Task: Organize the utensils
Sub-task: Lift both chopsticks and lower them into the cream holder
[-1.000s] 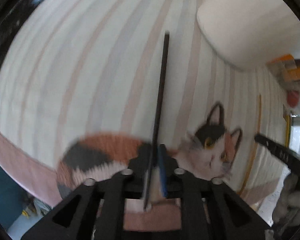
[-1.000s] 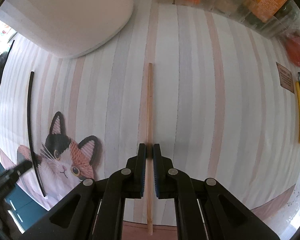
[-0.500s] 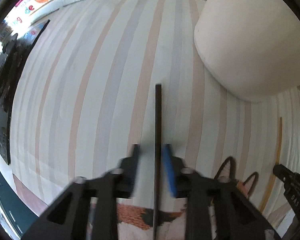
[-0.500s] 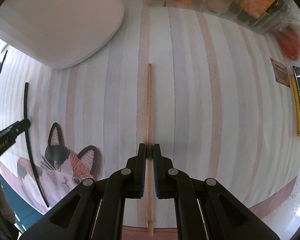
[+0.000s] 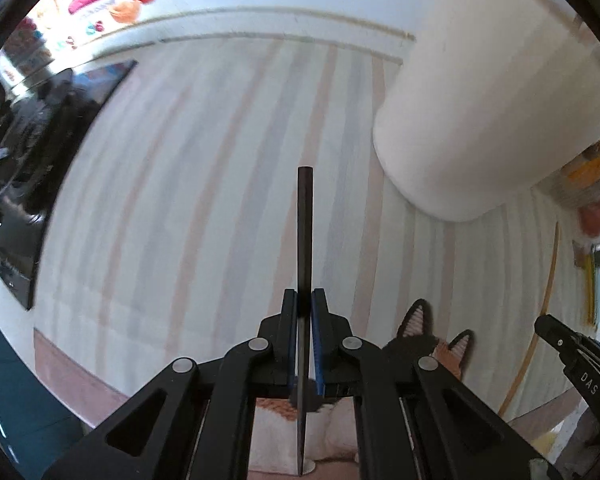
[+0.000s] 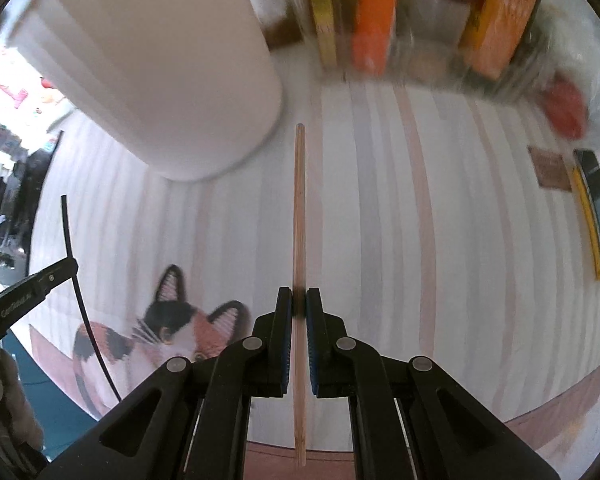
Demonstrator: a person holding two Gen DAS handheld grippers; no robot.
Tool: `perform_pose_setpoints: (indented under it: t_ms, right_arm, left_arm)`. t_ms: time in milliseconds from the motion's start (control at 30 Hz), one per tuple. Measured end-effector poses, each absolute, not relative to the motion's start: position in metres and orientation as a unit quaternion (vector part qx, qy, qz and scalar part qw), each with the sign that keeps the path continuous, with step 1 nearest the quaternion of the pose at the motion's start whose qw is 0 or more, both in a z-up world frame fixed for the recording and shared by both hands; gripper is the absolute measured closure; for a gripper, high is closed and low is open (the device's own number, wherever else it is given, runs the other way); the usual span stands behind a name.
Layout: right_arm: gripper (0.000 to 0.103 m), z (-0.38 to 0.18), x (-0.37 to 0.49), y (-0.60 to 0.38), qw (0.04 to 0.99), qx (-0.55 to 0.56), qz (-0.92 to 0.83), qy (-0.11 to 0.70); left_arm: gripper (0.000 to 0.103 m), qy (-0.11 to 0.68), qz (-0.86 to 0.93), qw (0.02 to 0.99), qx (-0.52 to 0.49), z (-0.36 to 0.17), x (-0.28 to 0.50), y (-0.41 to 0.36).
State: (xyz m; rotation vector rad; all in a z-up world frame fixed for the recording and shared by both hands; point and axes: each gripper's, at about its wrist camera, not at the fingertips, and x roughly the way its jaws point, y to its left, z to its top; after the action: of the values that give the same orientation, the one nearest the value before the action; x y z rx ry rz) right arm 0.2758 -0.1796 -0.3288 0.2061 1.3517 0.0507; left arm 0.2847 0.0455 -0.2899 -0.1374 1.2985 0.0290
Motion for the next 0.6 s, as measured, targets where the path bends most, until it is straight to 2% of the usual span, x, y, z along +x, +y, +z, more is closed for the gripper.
perform_pose_setpoints:
  t_ms: [267,600]
  right_arm:
    - [0.096,-0.286,0.266,-0.174,0.812,0.106,0.060,0.571]
    - [0.096,-0.178,0.280,-0.166,0.873,0.122,0.107,0.459]
  left_arm:
    - [0.099,0.544,0.016,0.834,-0.092,-0.216,0.262,0.058]
    - [0.099,0.415,0.005,0.904,-0.103,-0.091,0.266,0.064]
